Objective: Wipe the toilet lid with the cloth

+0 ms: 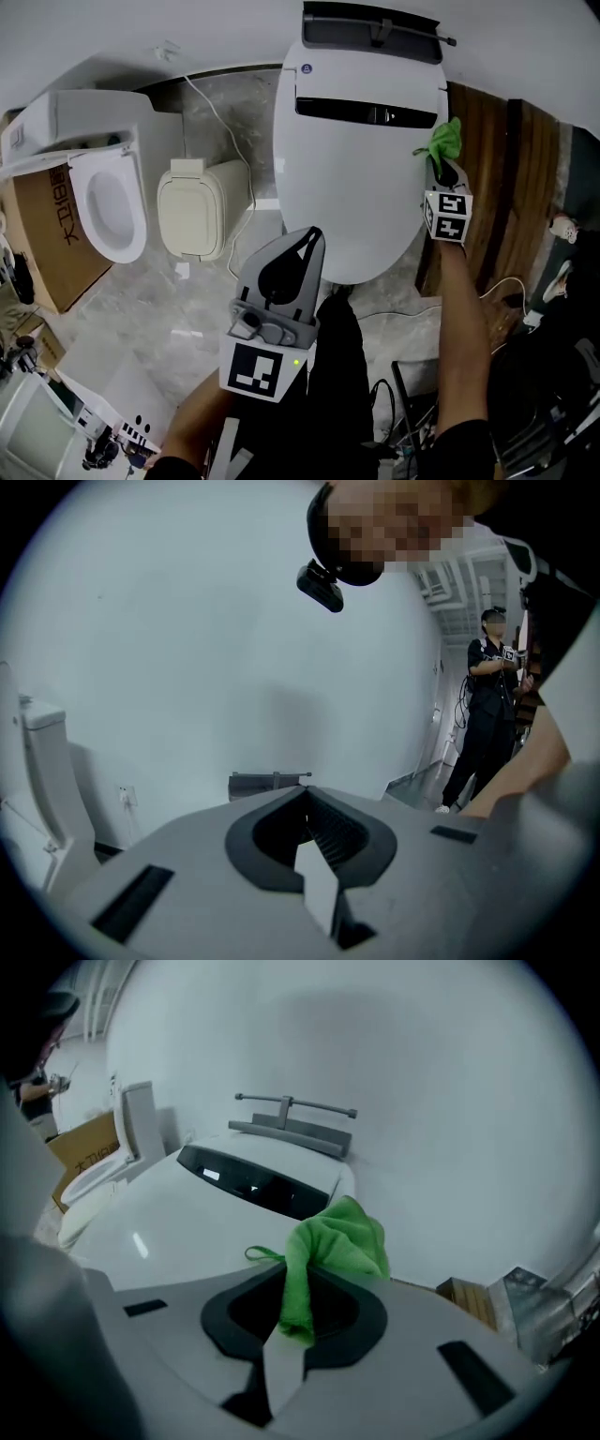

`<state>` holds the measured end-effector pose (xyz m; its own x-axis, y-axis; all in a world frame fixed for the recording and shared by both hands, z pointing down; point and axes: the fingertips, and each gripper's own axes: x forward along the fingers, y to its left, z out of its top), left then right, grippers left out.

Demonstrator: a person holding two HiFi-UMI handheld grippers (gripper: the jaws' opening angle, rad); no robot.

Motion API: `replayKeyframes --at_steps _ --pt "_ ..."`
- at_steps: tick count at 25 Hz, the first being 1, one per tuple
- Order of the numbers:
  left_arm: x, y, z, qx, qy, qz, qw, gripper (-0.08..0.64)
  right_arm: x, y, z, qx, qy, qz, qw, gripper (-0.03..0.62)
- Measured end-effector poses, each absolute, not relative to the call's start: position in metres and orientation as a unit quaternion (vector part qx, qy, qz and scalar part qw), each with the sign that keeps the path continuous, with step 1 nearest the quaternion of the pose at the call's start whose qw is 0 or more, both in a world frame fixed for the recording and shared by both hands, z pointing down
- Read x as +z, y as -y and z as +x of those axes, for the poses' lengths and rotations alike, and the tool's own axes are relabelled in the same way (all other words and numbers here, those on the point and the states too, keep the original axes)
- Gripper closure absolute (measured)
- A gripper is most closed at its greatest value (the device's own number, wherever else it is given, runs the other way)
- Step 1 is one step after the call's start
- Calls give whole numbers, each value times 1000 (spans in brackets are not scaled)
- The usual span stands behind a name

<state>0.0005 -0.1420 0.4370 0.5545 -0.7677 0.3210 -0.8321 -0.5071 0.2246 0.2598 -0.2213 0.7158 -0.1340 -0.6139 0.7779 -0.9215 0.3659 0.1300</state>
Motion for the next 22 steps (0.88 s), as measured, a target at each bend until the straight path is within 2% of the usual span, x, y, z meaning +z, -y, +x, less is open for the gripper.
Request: replayKeyframes --at_steps 5,13,22 --pt "447 152 -15 89 468 859 190 551 719 224 228 161 757 479 415 532" --pt "446 153 -27 84 479 853 190 551 722 201 146 34 824 310 473 532" --pt "446 123 -30 78 498 842 192 551 730 139 124 -8 846 220 486 532"
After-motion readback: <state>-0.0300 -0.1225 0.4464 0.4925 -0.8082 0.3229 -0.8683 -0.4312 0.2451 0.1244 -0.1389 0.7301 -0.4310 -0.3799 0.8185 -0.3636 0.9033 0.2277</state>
